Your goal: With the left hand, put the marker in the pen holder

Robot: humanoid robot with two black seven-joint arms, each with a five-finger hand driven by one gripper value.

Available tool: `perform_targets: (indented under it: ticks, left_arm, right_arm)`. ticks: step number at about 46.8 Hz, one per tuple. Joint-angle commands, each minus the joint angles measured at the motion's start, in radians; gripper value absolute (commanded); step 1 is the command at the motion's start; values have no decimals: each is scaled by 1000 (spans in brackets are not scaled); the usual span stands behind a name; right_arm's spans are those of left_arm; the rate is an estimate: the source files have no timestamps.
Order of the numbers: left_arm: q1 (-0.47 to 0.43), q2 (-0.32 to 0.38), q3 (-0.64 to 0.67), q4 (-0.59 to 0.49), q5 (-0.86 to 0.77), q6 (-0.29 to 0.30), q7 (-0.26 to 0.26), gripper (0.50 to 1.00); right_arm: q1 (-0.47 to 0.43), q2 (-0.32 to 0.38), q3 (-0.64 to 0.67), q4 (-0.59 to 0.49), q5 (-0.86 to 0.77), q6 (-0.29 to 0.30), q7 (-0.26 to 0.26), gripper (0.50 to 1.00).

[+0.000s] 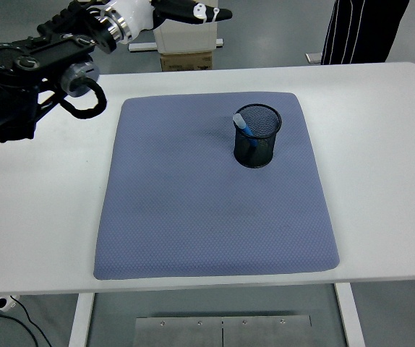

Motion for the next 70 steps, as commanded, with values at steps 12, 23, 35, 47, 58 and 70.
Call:
perform_targets:
  ticks: [12,23,35,47,58,70]
  left_arm:
    - [207,99,-42,31,4,14,2,1000]
    - [304,99,-125,62,-16,221,0,1000]
    - [509,188,-416,65,-28,102,-1,1000]
    - [666,234,-668,65,-80,-72,6,1000]
    - [707,238,-679,67,-101,-84,0,1000]
    - [707,239,-682,65,-108,-83,2,1000]
  right_arm:
    - [0,0,0,0,0,0,0,1000]
    - [0,0,-1,0,0,0,0,1000]
    - [0,0,0,0,0,0,0,1000]
    - [0,0,0,0,0,0,0,1000]
    - [0,0,0,0,0,0,0,1000]
    - [-1,0,0,14,0,9,-9,1000]
